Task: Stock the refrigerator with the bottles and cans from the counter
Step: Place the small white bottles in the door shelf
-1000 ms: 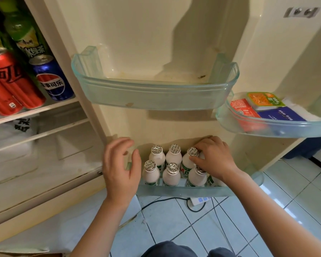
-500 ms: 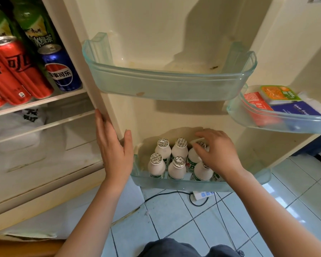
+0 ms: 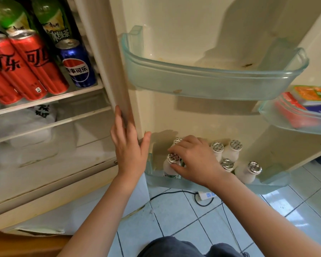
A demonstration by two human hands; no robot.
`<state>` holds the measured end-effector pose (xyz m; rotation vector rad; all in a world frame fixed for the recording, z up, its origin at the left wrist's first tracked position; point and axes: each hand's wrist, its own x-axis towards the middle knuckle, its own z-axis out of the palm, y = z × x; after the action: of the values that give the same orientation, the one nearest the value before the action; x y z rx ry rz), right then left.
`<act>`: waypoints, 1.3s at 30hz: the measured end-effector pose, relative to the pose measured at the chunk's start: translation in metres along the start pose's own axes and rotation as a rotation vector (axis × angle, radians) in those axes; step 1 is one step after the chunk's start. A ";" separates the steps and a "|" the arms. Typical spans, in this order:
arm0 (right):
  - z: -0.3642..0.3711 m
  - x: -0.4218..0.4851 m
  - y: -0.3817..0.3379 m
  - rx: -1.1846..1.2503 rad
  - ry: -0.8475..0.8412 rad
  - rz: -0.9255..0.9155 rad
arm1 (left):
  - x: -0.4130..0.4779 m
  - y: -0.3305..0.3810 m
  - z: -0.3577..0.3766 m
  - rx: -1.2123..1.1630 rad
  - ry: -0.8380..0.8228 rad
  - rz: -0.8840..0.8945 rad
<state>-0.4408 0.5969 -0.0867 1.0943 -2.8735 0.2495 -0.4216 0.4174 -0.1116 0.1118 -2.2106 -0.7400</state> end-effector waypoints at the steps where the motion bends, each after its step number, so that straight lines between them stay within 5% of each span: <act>1: 0.001 0.001 -0.002 -0.038 0.000 -0.006 | 0.000 -0.002 0.001 0.013 -0.001 0.010; 8: 0.006 0.006 -0.010 -0.134 0.010 -0.026 | 0.003 -0.015 0.006 0.040 0.014 0.091; 15: 0.019 0.007 -0.024 -0.028 0.080 0.087 | 0.004 -0.016 0.009 0.010 0.041 0.132; 39: 0.028 0.011 -0.037 0.267 0.077 0.050 | 0.003 -0.017 0.011 -0.002 -0.007 0.113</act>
<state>-0.4239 0.5579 -0.1087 1.0226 -2.8602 0.6791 -0.4343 0.4078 -0.1246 -0.0172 -2.2030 -0.6809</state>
